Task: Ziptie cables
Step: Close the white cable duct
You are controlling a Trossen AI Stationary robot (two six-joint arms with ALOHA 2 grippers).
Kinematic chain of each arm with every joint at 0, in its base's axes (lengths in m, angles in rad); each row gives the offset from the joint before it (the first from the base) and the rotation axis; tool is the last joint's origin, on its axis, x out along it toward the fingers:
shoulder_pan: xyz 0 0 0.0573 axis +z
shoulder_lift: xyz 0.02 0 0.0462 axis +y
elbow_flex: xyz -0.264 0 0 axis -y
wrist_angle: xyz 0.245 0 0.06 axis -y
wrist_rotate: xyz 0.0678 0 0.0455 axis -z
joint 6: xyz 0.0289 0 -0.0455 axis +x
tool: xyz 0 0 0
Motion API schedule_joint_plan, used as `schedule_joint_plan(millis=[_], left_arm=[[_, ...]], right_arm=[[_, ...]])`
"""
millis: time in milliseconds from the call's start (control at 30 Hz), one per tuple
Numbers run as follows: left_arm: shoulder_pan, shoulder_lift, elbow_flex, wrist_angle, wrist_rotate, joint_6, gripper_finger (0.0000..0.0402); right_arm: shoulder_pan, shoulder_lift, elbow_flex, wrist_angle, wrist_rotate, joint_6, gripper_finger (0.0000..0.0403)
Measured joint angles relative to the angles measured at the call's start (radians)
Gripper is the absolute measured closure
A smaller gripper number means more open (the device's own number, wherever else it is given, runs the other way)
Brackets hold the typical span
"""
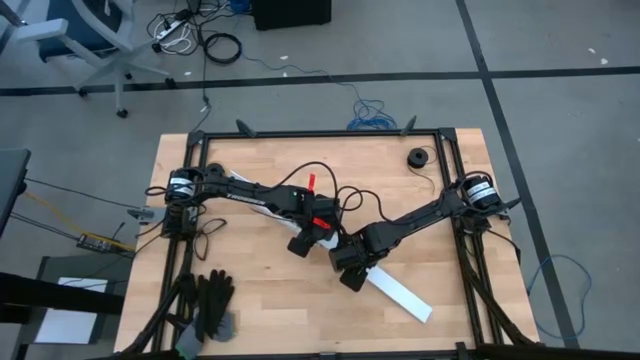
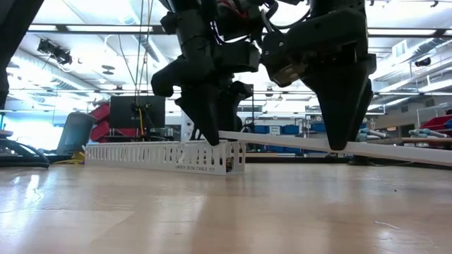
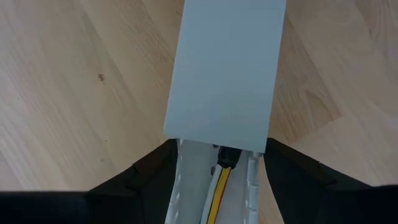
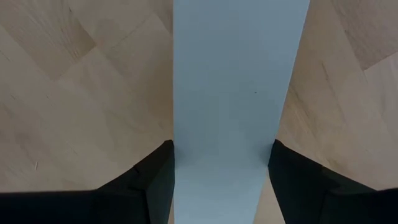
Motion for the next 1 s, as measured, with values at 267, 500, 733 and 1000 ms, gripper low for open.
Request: schedule_joint_plan(millis=[267,500,733,1000], left_arm=[[0.000,0.000,0.000,-0.004,0.000,-0.020,0.0188],[0.000,0.000,0.001,-0.005,0.000,-0.020,0.0188],[0.000,0.000,0.001,-0.006,-0.007,-0.020,0.0188],[0.000,0.000,0.001,-0.014,-0.234,-0.057,0.0188]], right_arm=[[0.024,0.000,0.000,-0.001,0.027,0.021,0.0190],[0.041,0.000,0.000,-0.005,0.066,0.046,0.0190],[0.052,0.000,-0.003,-0.028,0.092,0.077,0.0190],[0.063,0.000,-0.044,-0.028,0.099,0.118,0.0190]])
